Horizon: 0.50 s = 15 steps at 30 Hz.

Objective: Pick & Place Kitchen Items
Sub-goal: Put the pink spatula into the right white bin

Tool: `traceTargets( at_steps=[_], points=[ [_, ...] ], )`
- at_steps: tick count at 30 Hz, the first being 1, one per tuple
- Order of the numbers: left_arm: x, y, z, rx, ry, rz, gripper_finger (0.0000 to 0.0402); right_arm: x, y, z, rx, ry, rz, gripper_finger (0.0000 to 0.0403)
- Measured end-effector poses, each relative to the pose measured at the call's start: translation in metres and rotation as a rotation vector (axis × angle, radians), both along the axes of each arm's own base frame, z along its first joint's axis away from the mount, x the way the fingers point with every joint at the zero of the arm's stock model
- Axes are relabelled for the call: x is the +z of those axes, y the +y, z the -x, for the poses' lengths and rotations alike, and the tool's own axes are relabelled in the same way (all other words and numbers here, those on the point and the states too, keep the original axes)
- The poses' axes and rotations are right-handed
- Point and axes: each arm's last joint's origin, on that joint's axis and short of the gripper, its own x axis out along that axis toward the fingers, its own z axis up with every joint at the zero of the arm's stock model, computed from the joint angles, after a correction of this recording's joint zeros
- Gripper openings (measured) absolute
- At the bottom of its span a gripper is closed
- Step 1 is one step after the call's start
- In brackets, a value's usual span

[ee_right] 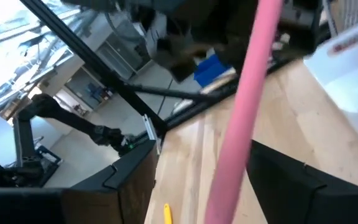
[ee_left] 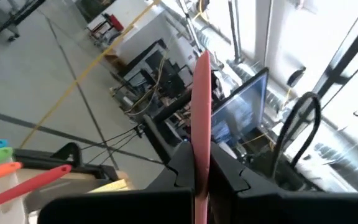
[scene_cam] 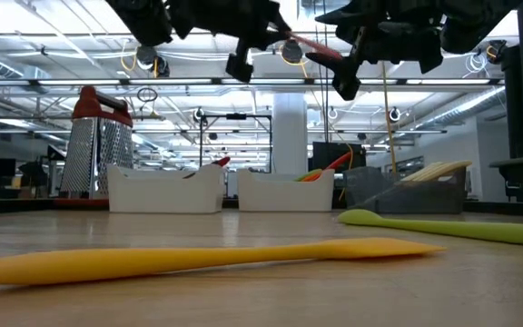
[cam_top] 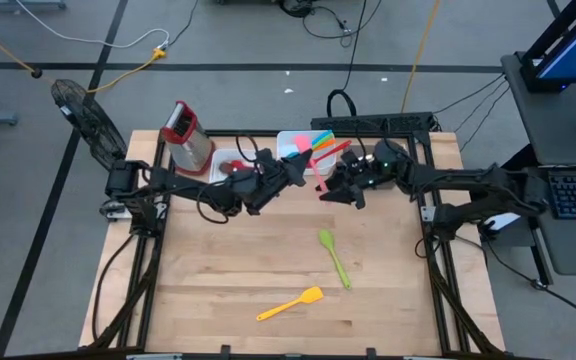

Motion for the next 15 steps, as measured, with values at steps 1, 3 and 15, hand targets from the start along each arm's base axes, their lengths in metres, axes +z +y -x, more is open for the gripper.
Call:
traceTargets(
  at_steps=[1, 3, 15],
  points=[
    [0.001, 0.0, -0.001, -0.004, 0.0, -0.002, 0.0007, -0.001, 0.0, -0.001, 0.002, 0.007, -0.003, 0.0232],
    [0.002, 0.003, -0.003, -0.022, 0.011, -0.013, 0.0007, -0.005, 0.001, -0.003, 0.007, 0.025, -0.01, 0.0229],
    [-0.002, 0.007, -0.005, -0.02, 0.049, -0.005, 0.0007, -0.005, -0.02, 0.011, -0.042, 0.073, -0.054, 0.0168]
  ],
)
